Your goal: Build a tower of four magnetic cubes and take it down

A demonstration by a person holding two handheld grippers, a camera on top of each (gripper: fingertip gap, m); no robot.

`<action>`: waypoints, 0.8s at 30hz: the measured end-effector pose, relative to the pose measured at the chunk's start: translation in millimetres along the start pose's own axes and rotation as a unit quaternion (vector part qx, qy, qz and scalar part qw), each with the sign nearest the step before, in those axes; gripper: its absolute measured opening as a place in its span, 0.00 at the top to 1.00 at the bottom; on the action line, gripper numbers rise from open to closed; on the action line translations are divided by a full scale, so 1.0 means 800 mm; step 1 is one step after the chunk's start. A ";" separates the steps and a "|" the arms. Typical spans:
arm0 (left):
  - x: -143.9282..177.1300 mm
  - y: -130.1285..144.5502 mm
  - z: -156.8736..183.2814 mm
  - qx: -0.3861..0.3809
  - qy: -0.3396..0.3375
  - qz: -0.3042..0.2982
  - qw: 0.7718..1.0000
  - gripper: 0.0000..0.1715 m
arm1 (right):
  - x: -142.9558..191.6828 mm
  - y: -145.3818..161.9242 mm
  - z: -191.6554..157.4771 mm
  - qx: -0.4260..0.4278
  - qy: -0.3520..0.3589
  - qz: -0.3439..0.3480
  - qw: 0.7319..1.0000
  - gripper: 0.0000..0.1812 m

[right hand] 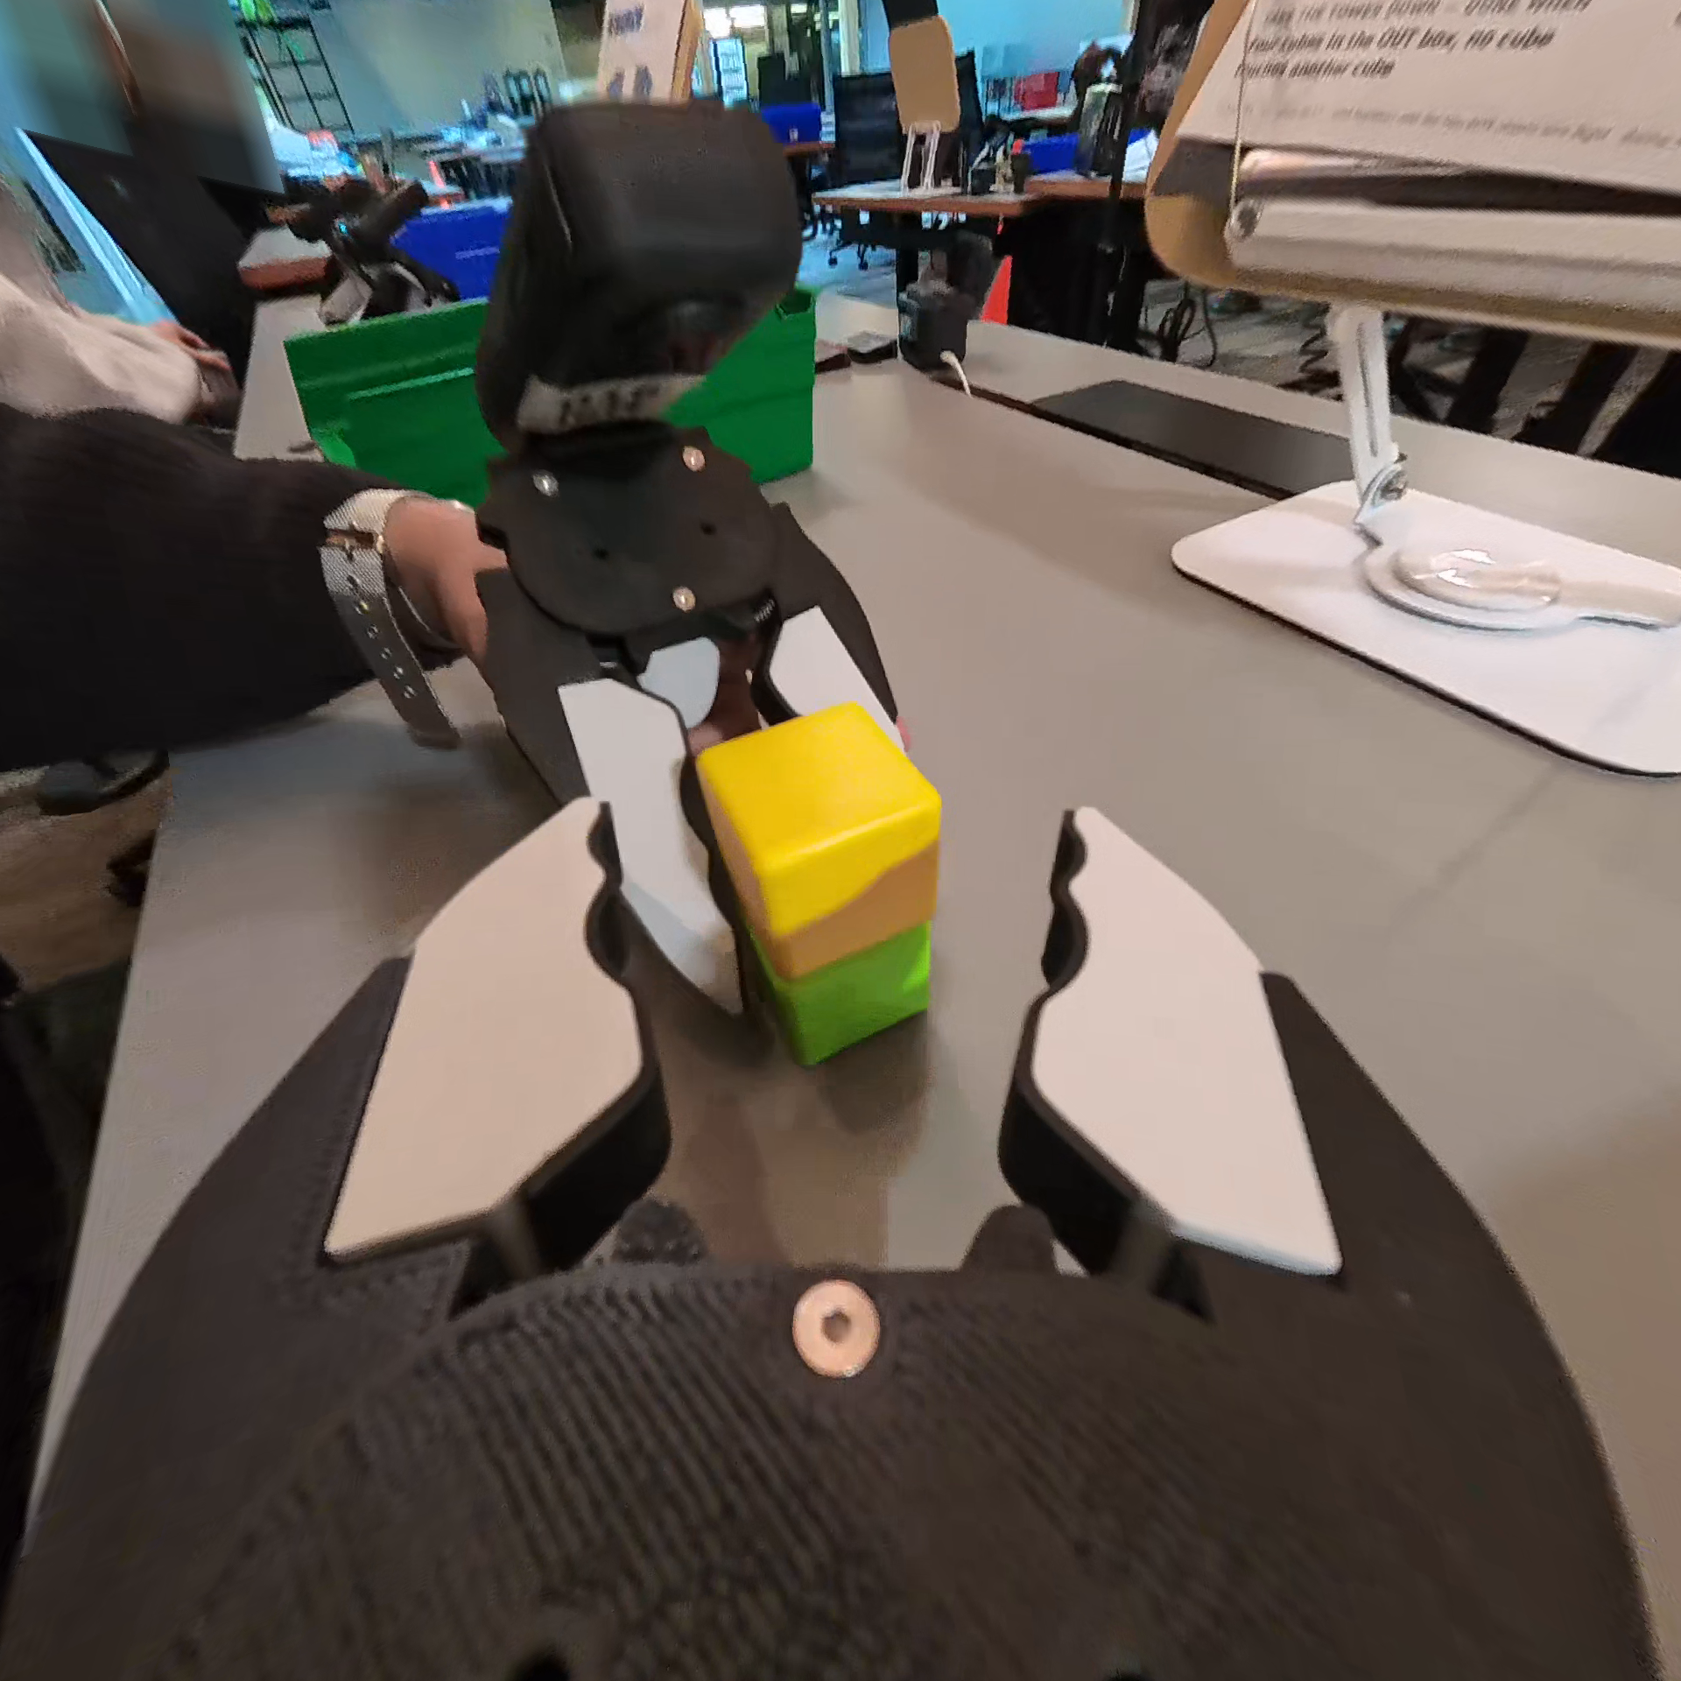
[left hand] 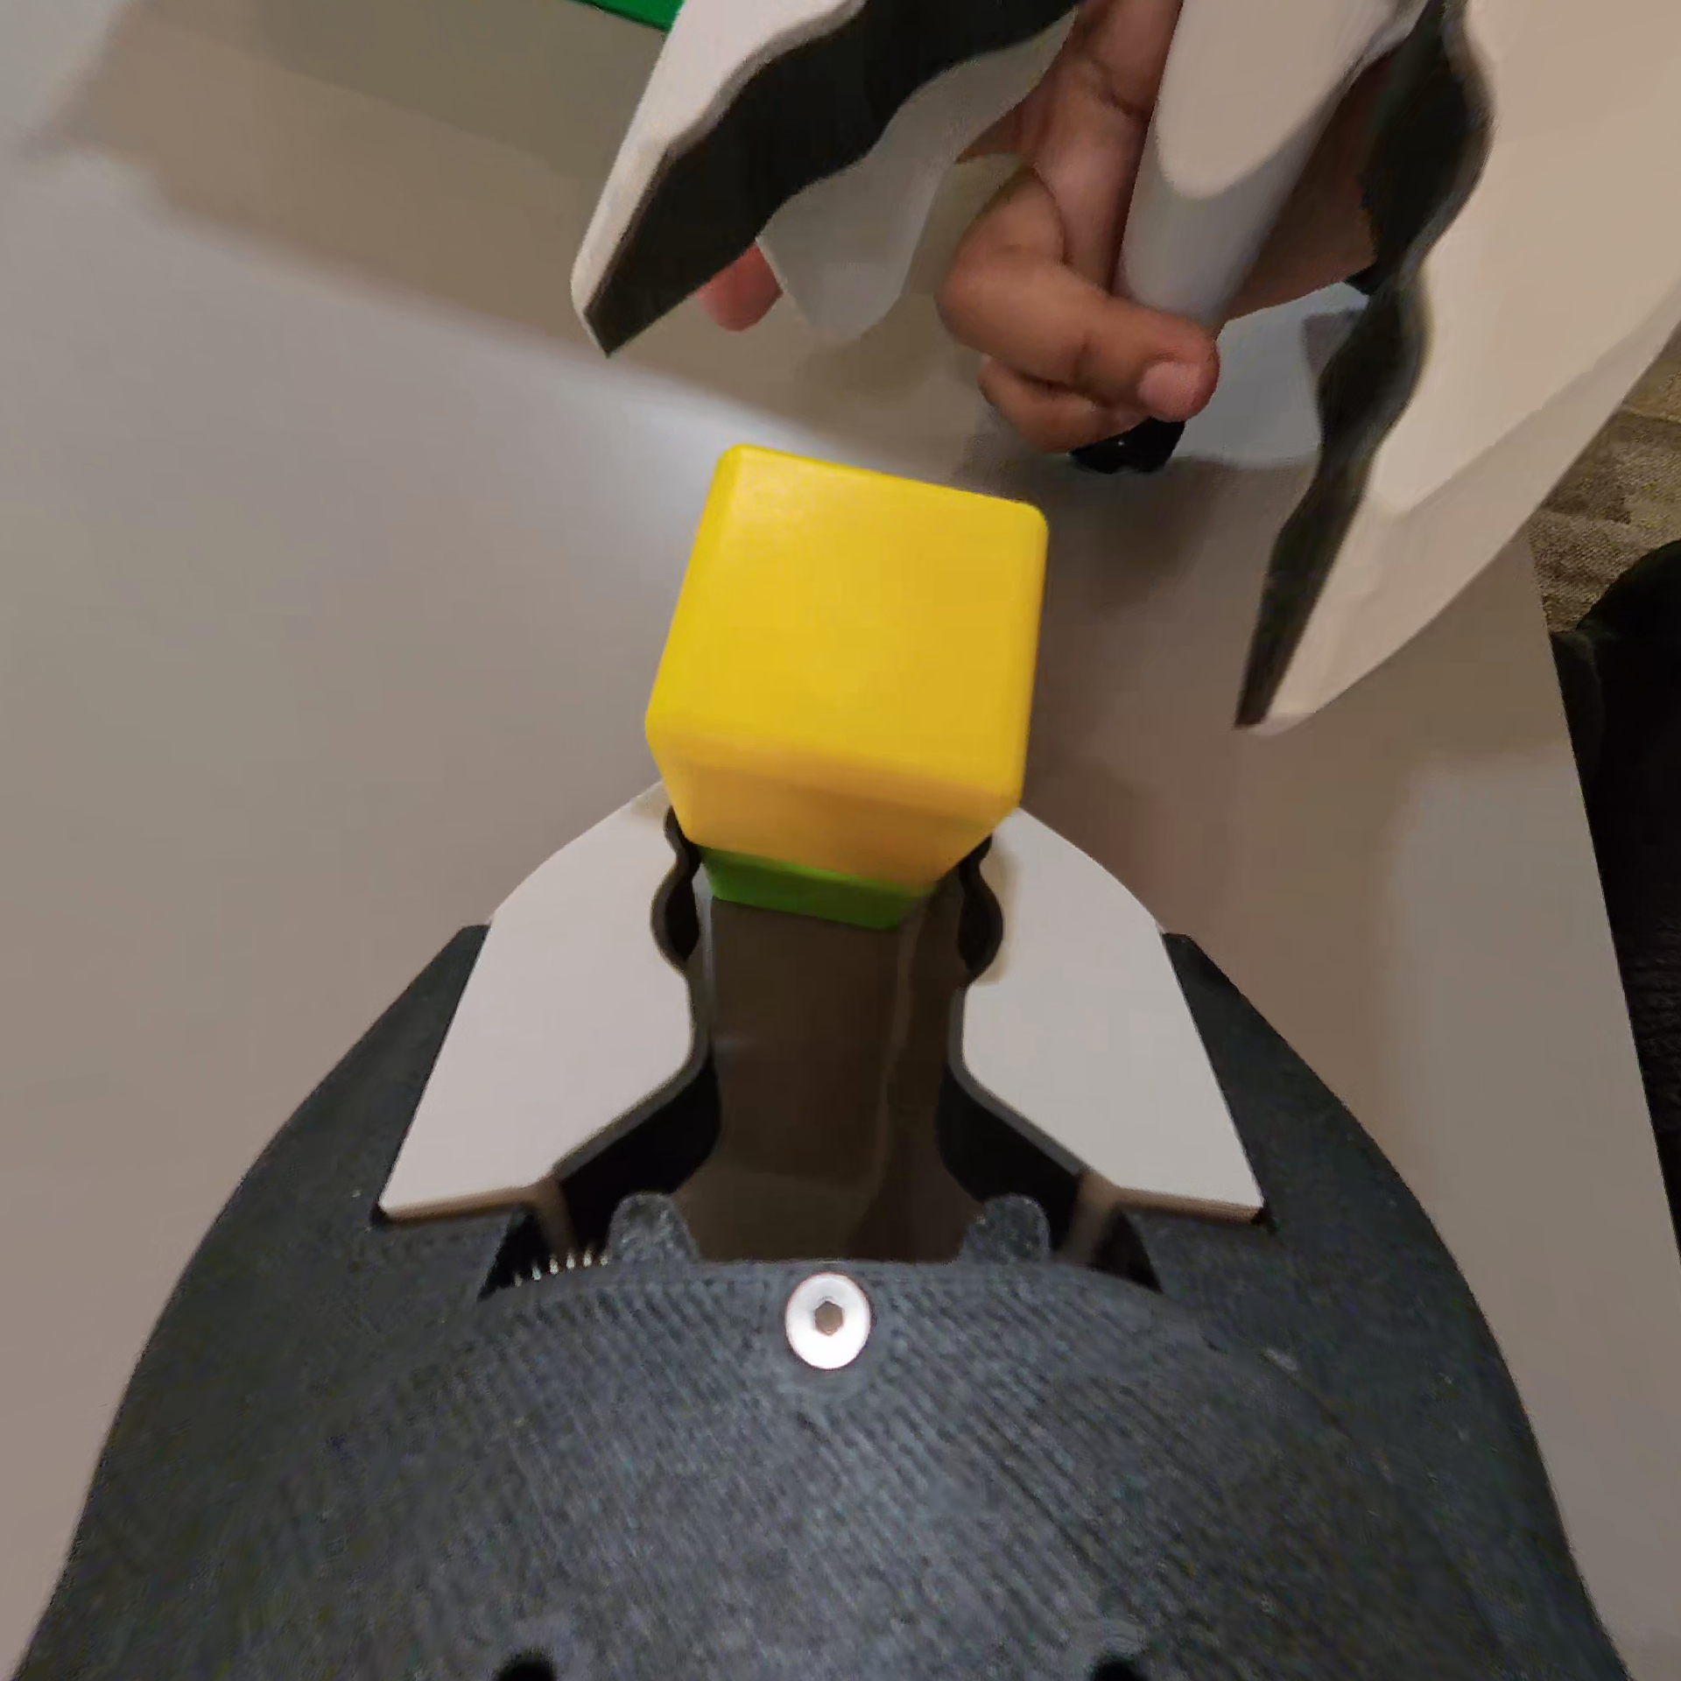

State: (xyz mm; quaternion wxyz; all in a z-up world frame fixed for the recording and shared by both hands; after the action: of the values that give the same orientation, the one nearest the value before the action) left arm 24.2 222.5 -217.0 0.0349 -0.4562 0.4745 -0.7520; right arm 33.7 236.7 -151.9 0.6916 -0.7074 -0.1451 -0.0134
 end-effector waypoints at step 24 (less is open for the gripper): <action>-0.006 0.006 0.003 -0.008 0.005 -0.025 1.000 0.71 | -0.025 0.022 -0.008 0.044 0.008 -0.083 0.996 0.56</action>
State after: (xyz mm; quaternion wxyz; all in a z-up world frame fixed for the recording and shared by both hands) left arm 27.0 220.4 -223.8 0.0101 -0.4646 0.4688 -0.7512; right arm 20.0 226.5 -173.2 0.7195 -0.6619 -0.1984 -0.0702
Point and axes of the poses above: each gripper's, where its closed fingertips meet, x back along the fingers, y out of its underside, z = x × y across the jaws, the point moved 1 cm from there along x, back along the fingers, and after that the axes turned 2 degrees about x, right-handed, at the moved point
